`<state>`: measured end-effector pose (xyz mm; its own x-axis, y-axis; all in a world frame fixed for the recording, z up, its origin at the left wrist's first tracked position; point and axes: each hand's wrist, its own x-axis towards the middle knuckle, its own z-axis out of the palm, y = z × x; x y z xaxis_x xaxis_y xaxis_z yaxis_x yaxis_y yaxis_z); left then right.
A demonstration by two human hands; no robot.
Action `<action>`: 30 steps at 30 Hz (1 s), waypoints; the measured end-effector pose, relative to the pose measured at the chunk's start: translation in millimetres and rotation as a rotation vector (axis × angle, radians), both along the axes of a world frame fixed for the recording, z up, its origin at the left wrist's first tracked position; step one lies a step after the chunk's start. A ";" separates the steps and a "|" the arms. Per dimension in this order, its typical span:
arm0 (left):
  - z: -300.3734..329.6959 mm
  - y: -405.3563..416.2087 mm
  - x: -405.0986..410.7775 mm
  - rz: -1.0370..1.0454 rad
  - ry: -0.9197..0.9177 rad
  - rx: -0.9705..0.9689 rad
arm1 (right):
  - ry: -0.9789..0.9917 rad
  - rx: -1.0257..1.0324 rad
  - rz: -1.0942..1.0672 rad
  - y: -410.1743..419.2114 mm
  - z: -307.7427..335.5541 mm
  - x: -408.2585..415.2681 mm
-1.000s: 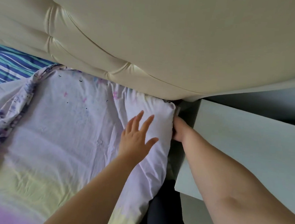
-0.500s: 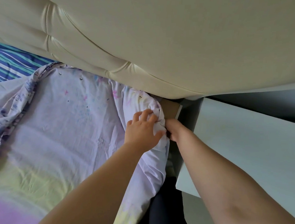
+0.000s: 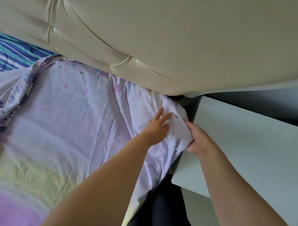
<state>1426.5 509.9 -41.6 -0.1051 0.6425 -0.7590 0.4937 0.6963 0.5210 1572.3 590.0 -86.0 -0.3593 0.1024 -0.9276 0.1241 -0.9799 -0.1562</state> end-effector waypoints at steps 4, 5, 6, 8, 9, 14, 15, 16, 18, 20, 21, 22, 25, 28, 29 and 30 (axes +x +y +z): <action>12.2 -5.5 21.3 0.120 -0.231 -0.168 | -0.050 0.331 -0.428 17.7 21.1 -10.7; 13.7 -10.7 26.2 0.203 -0.307 -0.205 | -0.094 0.432 -0.422 17.9 29.6 -19.3; 14.7 -15.9 29.8 0.332 -0.391 -0.240 | -0.147 0.534 -0.355 14.5 38.2 -28.7; 17.3 -25.9 33.2 0.640 -0.557 -0.255 | -0.228 0.812 -0.142 -0.2 59.6 -42.9; 19.7 -28.2 31.5 0.782 -0.629 -0.234 | -0.209 0.994 -0.021 -11.7 70.0 -46.3; 43.2 -32.9 3.3 1.407 -0.972 0.115 | 0.121 1.478 0.563 -76.3 88.6 -53.2; 47.8 -37.4 -6.0 1.456 -0.966 0.119 | 0.137 1.492 0.662 -83.0 91.0 -52.1; 49.2 -41.1 -13.5 1.469 -0.926 0.112 | 0.153 1.509 0.771 -88.3 92.5 -50.5; 47.3 -47.1 -24.3 1.359 -0.584 0.010 | 0.186 1.421 0.908 -98.7 98.0 -45.6; 42.2 -53.0 -26.8 1.282 -0.183 -0.101 | 0.191 1.157 0.898 -104.9 109.0 -44.5; 43.2 -57.1 -26.0 1.295 -0.074 -0.111 | 0.177 1.004 0.847 -105.1 113.8 -45.7; 44.8 -62.1 -24.8 1.327 -0.007 -0.110 | 0.146 0.885 0.776 -104.1 116.3 -47.2; 47.9 -88.7 -23.6 1.421 0.076 -0.088 | -0.020 0.785 0.625 -96.5 113.8 -55.4; 61.7 -116.5 -23.4 1.336 0.079 -0.103 | -0.094 0.666 0.657 -94.8 108.9 -65.4; 66.7 -125.0 -24.4 1.282 0.058 -0.140 | -0.092 0.614 0.708 -96.6 107.5 -68.6; 69.5 -134.3 -25.7 1.233 0.046 -0.164 | -0.080 0.567 0.763 -99.3 107.9 -71.5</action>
<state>1400.8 375.6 28.0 -0.5990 -0.0056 -0.8007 -0.5200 0.7631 0.3837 1500.8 490.7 21.9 -0.4527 0.3092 -0.8363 0.7293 -0.4113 -0.5468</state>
